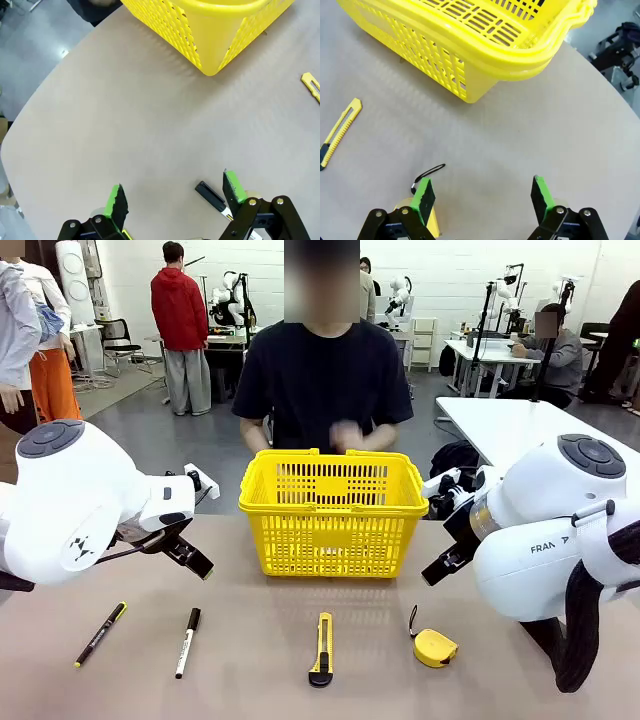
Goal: Place the items the person wants into the basket.
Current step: Pick up the item the person points to and place it in the Market Basket.
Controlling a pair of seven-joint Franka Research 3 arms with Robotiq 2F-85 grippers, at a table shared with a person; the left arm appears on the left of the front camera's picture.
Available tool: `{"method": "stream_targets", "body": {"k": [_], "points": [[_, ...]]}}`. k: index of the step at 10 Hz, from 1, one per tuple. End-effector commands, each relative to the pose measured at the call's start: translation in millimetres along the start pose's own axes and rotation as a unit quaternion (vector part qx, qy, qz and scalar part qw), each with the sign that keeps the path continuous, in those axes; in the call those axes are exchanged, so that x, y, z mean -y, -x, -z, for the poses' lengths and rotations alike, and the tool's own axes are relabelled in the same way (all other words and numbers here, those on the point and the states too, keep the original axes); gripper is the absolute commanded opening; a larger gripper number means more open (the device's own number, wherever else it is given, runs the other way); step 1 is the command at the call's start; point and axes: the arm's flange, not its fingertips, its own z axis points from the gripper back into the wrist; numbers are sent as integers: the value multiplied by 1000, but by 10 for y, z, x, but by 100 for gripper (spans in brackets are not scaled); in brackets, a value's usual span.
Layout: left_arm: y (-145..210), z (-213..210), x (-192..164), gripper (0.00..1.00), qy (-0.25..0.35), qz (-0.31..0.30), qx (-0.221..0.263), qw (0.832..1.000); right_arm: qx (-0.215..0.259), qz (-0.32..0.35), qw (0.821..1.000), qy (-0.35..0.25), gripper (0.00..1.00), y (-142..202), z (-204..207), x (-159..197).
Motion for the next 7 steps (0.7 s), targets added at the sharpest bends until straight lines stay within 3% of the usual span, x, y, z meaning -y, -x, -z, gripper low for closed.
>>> {"method": "stream_targets", "body": {"k": [1,7], "points": [[0,0,0,100,0,0,0,1000,0,0,1000,0,100,0,0,0],[0,0,0,100,0,0,0,1000,0,0,1000,0,100,0,0,0]]}}
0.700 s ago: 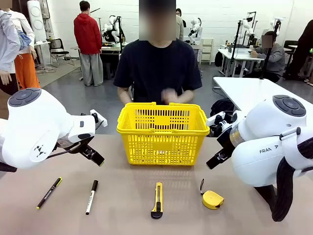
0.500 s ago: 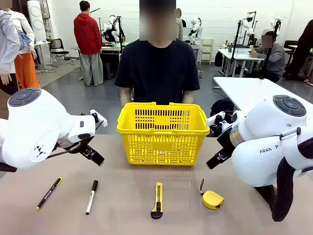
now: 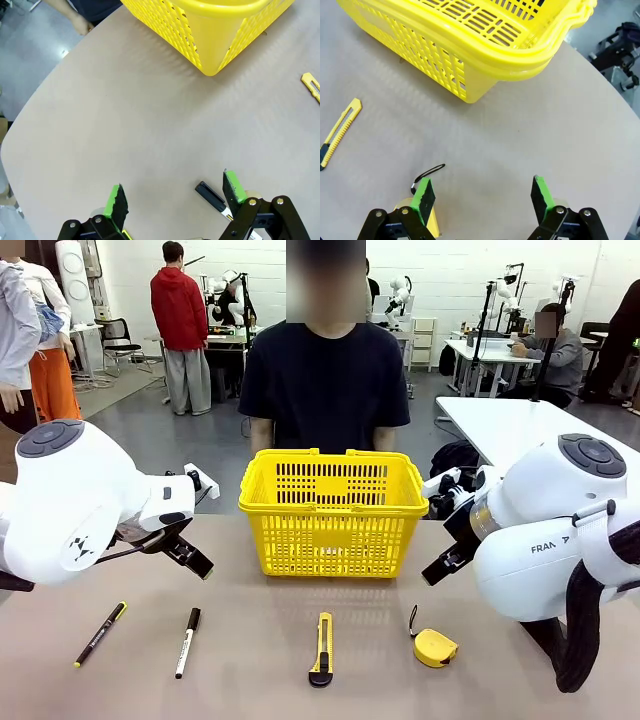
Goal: Place the items the person wants into the basket.
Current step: Pick up the item the person points to and place it in the Market Basket.
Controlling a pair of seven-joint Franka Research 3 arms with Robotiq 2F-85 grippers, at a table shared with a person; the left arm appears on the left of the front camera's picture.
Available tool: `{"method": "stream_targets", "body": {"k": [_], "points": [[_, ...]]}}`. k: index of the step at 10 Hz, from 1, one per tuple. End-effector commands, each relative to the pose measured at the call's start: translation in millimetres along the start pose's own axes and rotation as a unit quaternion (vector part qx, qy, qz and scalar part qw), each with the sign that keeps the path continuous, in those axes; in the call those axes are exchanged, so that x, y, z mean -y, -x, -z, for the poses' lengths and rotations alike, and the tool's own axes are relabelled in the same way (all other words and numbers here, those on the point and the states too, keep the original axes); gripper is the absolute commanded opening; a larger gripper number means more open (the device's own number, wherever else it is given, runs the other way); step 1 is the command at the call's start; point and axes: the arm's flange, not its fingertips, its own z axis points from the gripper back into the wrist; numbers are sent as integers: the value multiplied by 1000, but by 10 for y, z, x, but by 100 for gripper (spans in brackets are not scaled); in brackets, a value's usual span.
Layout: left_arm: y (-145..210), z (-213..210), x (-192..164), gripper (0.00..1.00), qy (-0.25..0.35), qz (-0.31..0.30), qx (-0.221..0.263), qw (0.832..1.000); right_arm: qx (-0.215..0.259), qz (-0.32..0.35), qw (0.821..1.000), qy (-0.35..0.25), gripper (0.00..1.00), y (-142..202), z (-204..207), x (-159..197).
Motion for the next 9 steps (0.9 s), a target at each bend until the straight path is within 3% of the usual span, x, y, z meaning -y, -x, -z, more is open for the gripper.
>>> {"method": "stream_targets", "body": {"k": [1,7,8,9], "points": [[0,0,0,100,0,0,0,1000,0,0,1000,0,100,0,0,-1],[0,0,0,100,0,0,0,1000,0,0,1000,0,100,0,0,0],[0,0,0,100,0,0,0,1000,24,-6,999,23,100,49,-362,-105],[-72,-485,24,100,-20,4,17,1000,46,-22,996,66,100,100,-892,-201]]}}
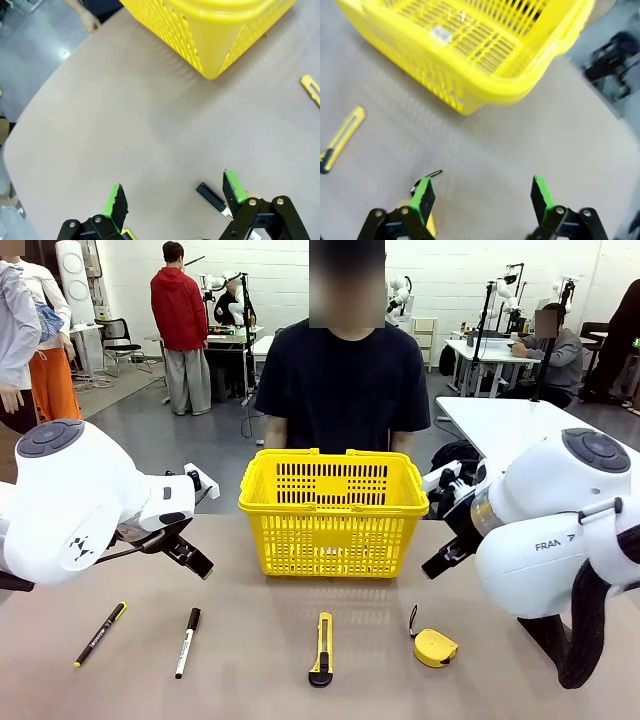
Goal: Place the items the person wants into the basket.
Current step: Pick up the item the person points to and place it in the Market Basket.
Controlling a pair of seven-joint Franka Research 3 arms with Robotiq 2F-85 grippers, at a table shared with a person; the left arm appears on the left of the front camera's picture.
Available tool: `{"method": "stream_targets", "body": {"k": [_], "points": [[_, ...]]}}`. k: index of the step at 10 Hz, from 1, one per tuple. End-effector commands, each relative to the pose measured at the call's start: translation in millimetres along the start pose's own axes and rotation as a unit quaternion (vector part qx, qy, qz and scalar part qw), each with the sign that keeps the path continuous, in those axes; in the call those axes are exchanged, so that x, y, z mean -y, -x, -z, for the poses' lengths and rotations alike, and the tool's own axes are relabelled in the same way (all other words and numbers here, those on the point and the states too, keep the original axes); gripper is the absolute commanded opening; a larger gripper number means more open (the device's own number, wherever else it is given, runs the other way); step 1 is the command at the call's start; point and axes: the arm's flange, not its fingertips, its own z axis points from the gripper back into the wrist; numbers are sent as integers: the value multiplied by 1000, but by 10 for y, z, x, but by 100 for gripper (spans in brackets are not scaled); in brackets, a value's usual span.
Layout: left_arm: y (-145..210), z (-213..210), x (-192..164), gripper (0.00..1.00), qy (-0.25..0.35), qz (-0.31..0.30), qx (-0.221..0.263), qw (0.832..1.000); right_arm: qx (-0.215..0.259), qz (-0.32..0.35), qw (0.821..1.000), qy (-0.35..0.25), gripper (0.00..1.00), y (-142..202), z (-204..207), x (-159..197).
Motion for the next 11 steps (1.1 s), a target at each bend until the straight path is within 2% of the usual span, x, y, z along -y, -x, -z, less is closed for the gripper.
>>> {"method": "stream_targets", "body": {"k": [1,2,4,7,8,9,11], "points": [[-157,-875,-48,100,-35,17,8,999,14,-7,997,79,100,161,-1147,-233],[-344,-1379,-87,100,-44,39,4,998,16,-5,994,104,100,60,-1744,-278],[-627,-2004,-20,100,-55,53,6,997,-3,-21,992,126,100,-88,-2438,-393],[-907,-2639,-60,100,-67,29,26,997,-22,-23,992,120,100,-216,-2762,-463],[-858,-2653,-19,100,-132,18,40,990,2,-21,991,130,100,-64,-2832,-446],[-830,-2696,-17,100,-64,42,30,997,2,-21,991,130,100,-64,-2832,-446],[-830,-2696,-17,100,-64,42,30,997,2,-21,991,130,100,-64,-2832,-446]]}}
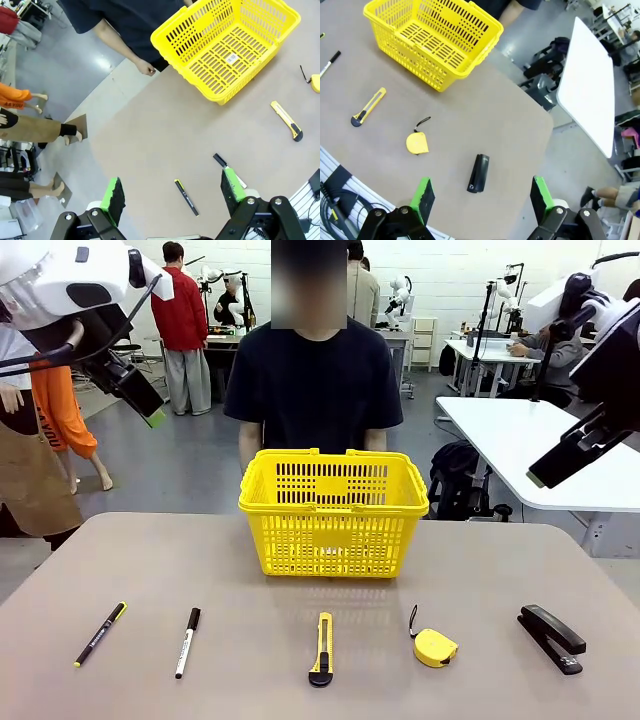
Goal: Place the items the person wants into the basket.
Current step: Pick up the item the person points to and place it in the Market Basket.
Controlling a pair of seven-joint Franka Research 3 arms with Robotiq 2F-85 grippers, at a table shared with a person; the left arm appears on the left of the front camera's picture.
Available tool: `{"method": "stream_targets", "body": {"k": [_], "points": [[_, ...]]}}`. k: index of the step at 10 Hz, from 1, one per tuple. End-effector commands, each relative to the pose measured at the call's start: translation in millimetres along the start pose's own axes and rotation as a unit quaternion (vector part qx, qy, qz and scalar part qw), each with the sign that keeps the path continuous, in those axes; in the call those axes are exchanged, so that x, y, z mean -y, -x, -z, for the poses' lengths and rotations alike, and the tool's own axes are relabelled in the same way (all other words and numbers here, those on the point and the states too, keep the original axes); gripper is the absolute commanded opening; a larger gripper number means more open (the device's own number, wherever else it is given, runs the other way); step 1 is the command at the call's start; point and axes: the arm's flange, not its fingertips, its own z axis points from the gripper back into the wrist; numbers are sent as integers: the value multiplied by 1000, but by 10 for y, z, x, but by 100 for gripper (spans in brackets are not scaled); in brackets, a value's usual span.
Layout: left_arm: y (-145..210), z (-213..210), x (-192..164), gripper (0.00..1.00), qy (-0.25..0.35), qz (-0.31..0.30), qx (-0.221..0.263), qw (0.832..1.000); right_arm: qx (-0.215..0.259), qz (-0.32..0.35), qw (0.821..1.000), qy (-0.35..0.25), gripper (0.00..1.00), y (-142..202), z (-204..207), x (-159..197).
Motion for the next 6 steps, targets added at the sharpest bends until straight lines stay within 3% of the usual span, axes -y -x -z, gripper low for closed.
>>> {"method": "stream_targets", "body": {"k": [1,2,3,4,5,6], "points": [[-12,-25,-20,100,-3,-1,2,1000,0,0,1000,0,100,-4,-12,1],[92,-134,-456,100,215,-8,33,976,20,-6,989,-143,100,111,-69,425],[218,-231,-846,100,327,-8,70,942,60,-3,959,-277,100,324,-69,904],[430,-260,-1311,100,384,-21,110,917,115,27,914,-388,100,631,37,1444],[711,-221,-1744,100,451,-38,151,879,144,53,891,-427,100,836,145,1731],[1066,-143,-2094,100,473,-74,176,860,182,103,869,-449,100,1169,288,2120]]}}
